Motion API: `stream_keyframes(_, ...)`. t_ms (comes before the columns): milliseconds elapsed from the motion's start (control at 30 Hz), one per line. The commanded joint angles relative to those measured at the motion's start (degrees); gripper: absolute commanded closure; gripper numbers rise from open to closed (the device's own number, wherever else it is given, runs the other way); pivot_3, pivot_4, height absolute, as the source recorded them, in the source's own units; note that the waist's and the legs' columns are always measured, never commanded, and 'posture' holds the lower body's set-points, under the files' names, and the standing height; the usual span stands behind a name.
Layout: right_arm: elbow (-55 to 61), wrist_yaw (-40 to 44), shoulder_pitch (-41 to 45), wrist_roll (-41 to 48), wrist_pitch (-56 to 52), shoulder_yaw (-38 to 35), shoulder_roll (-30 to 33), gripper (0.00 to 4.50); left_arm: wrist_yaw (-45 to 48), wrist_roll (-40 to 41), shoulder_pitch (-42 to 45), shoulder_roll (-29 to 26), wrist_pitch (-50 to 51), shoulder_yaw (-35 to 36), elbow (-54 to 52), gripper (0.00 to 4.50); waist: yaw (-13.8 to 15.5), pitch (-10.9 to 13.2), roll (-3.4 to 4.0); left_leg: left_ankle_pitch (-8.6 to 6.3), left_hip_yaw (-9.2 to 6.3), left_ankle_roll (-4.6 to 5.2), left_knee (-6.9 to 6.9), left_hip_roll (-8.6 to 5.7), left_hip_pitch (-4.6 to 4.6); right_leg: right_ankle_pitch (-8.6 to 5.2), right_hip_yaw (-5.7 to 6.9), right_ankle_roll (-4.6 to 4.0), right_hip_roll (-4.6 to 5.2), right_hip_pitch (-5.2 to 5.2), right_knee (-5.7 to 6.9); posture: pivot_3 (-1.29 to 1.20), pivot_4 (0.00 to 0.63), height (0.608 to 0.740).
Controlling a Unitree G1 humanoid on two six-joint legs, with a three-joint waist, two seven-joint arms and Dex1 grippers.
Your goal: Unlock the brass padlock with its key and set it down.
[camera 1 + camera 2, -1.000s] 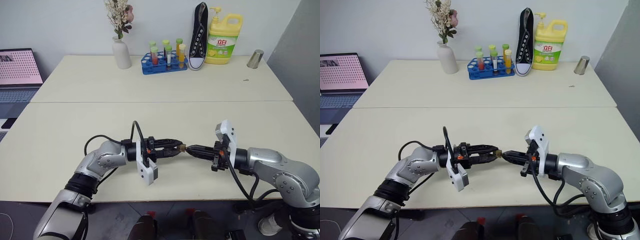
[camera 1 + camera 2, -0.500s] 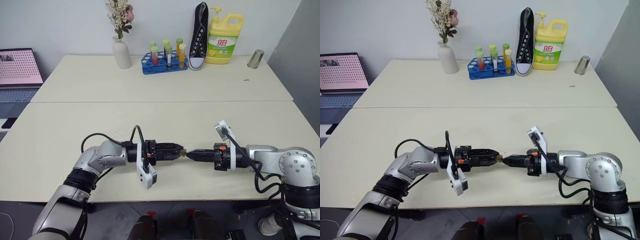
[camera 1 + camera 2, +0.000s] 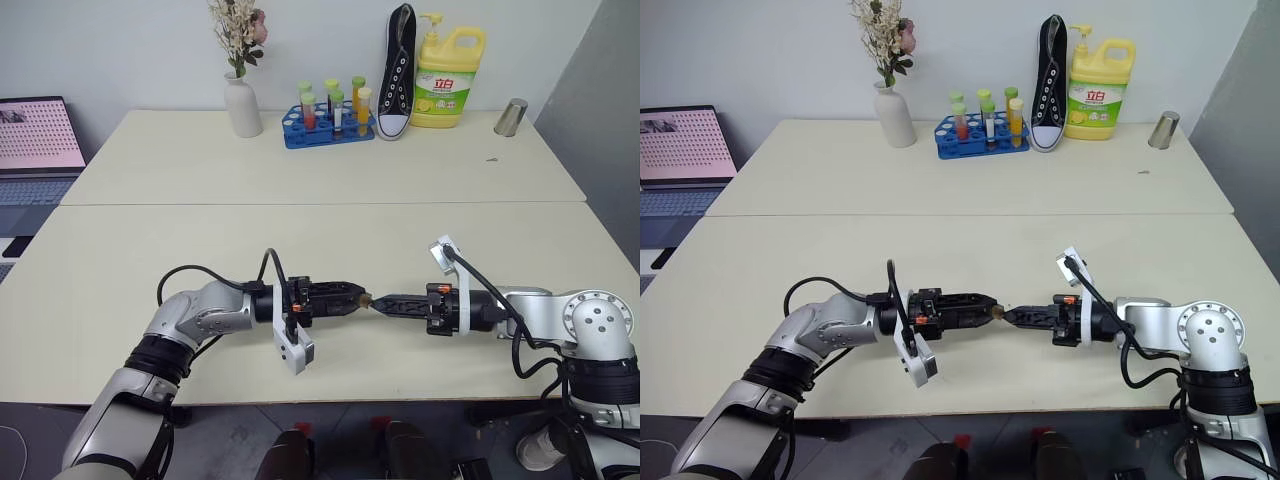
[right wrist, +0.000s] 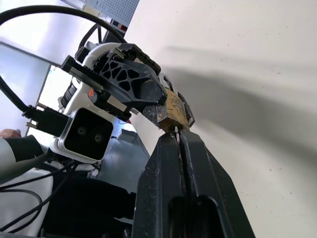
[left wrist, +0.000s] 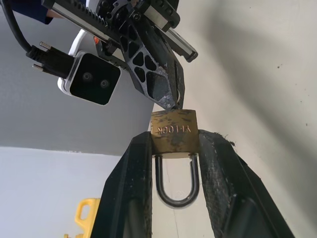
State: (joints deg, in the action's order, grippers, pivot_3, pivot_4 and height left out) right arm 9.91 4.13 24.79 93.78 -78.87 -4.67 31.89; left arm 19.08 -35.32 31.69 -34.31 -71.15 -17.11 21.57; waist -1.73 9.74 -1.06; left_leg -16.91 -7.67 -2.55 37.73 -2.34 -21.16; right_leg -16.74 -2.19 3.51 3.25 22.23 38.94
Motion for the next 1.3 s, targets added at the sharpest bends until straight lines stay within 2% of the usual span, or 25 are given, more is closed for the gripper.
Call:
stream_keyframes(33,1.3,-1.9,1.6,9.2,2.7,2.7,0.1,4.5,-1.3,-1.0,1.0,0.1,0.7,-0.3,-0.7,3.54,0.0,0.0,0.0,0.0,0.0,0.0,0.0,0.0,0.0,0.0,0.0,0.0,0.0,0.0,0.0,0.0,0.15,0.74)
stream_keyframes(200,2.4,-2.7,2.1,10.7,4.4,5.4,2.3,4.5,-1.8,-0.9,1.0,-0.2,1.1,-0.6,-0.7,3.54,0.0,0.0,0.0,0.0,0.0,0.01,0.0,0.02,-0.01,0.0,0.0,0.0,0.0,0.0,0.0,0.0,0.15,0.74)
stream_keyframes(333,4.1,-0.7,2.4,7.4,4.8,6.6,3.0,4.5,-1.9,-0.7,0.9,-0.3,1.4,-0.7,-0.7,3.54,0.0,0.0,0.0,-0.01,-0.02,0.01,0.0,0.02,-0.02,0.0,0.01,0.0,0.0,0.01,0.0,0.0,0.15,0.74)
stream_keyframes(500,11.0,10.7,1.6,-5.5,4.9,7.9,7.5,2.78,-1.9,0.1,0.6,-0.4,2.6,-0.7,-0.7,3.54,0.1,0.0,0.03,-0.01,-0.04,0.02,0.0,0.03,-0.06,0.0,0.02,0.0,0.01,0.03,-0.01,0.0,0.15,0.74)
stream_keyframes(700,17.5,29.0,-1.3,-29.2,17.7,12.8,16.3,0.62,-1.3,2.1,0.3,-0.5,3.9,-1.3,-1.2,3.54,0.1,0.0,0.02,-0.01,-0.04,0.02,0.02,-0.03,-0.09,-0.01,0.09,0.02,0.0,0.04,-0.05,0.0,0.15,0.74)
stream_keyframes(767,18.5,31.1,-2.8,-35.5,23.1,13.0,16.8,0.61,-1.3,2.4,0.3,-0.5,4.2,-1.4,-1.3,3.54,0.0,0.0,0.02,-0.01,-0.03,0.02,0.02,-0.03,-0.08,-0.01,0.09,0.02,0.0,0.05,-0.06,0.0,0.15,0.74)
stream_keyframes(900,18.7,31.3,-4.0,-40.8,27.3,12.7,13.7,0.61,-1.1,3.1,0.4,-0.4,4.5,-1.7,-1.5,3.54,-0.1,0.0,0.02,-0.01,0.0,0.02,0.01,-0.02,-0.07,-0.01,0.07,0.02,-0.01,0.06,-0.05,0.0,0.15,0.74)
stream_keyframes(1100,17.3,28.8,-3.5,-40.9,26.2,11.2,6.8,0.61,-1.1,3.7,0.8,-0.3,4.5,-2.2,-1.4,3.54,0.1,0.0,0.02,-0.01,-0.03,0.01,0.02,0.0,-0.08,-0.01,0.06,0.01,0.01,0.05,-0.06,0.0,0.15,0.74)
stream_keyframes(1300,15.9,28.1,-2.3,-40.9,24.3,10.7,3.1,0.61,-1.2,3.7,1.0,-0.2,4.5,-2.5,-1.2,3.54,0.0,0.0,0.02,-0.01,-0.04,0.01,0.02,-0.02,-0.07,0.0,0.06,0.01,0.01,0.05,-0.05,0.0,0.15,0.74)
